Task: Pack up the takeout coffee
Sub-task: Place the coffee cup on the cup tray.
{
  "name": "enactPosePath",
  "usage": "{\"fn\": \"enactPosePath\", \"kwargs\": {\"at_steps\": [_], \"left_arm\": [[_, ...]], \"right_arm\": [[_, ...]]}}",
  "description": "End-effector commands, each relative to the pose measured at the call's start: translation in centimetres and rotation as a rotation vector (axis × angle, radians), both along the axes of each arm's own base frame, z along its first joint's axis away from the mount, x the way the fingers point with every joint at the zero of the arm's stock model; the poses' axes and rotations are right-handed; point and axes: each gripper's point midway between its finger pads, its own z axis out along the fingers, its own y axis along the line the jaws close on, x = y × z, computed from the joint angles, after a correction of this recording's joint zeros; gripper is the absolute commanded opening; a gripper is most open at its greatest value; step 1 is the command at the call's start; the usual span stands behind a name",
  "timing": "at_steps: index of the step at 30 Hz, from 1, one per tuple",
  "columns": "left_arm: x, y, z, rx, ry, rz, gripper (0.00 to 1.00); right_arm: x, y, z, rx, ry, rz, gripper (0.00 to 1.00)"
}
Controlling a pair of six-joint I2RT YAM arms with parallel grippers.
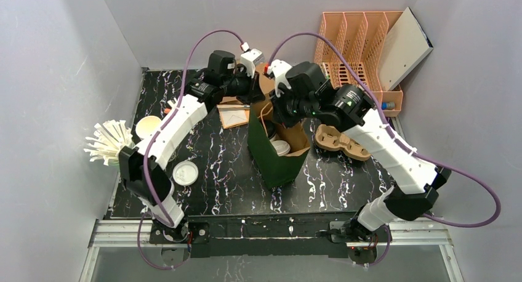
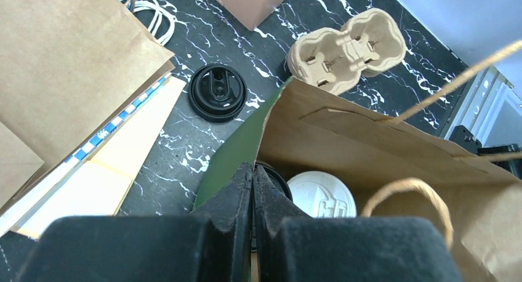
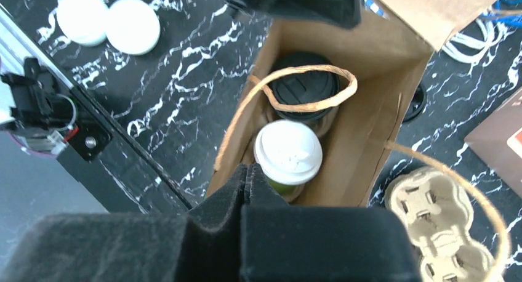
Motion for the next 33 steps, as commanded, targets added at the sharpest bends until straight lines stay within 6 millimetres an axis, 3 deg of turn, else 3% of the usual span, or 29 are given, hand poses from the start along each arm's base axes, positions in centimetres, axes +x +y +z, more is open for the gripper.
{"fn": "enactPosePath", "kwargs": {"at_steps": [1, 6, 11, 20, 23, 27, 33], "left_arm": [[-2.5, 1.4, 3.7, -0.002, -0.102, 0.039, 0.0], [-3.9, 2.3, 3.5, -0.005, -0.129, 0.068, 0.0], [-5.1, 2.7, 4.7, -0.055, -0.198, 0.074, 0.0], [-6.9, 3.6, 7.6, -0.138, -0.279, 0.114, 0.0], [-7.4, 4.1, 8.6, -0.183, -0.309, 0.145, 0.0], [-8.0, 4.2, 8.5, -0.209, -0.299, 0.149, 0.0], [-8.7, 4.0, 8.1, -0.218, -0.271, 0.125, 0.0]], "right_arm": [[-1.1, -1.5, -0.2, 0.006, -0.042, -0.001, 0.01], [-1.9, -2.6, -2.7, 0.006, -0.074, 0.003, 0.01], [-2.4, -3.1, -5.0, 0.001, -0.154, 0.06, 0.01], [-3.4, -1.4, -8.3, -0.037, -0.242, 0.149, 0.01], [-3.9, -1.2, -10.0, -0.081, -0.231, 0.165, 0.07], [-3.9, -1.2, -11.7, -0.118, -0.25, 0.151, 0.11], [-2.7, -0.3, -12.1, -0.073, -0.298, 0.11, 0.21]]}}
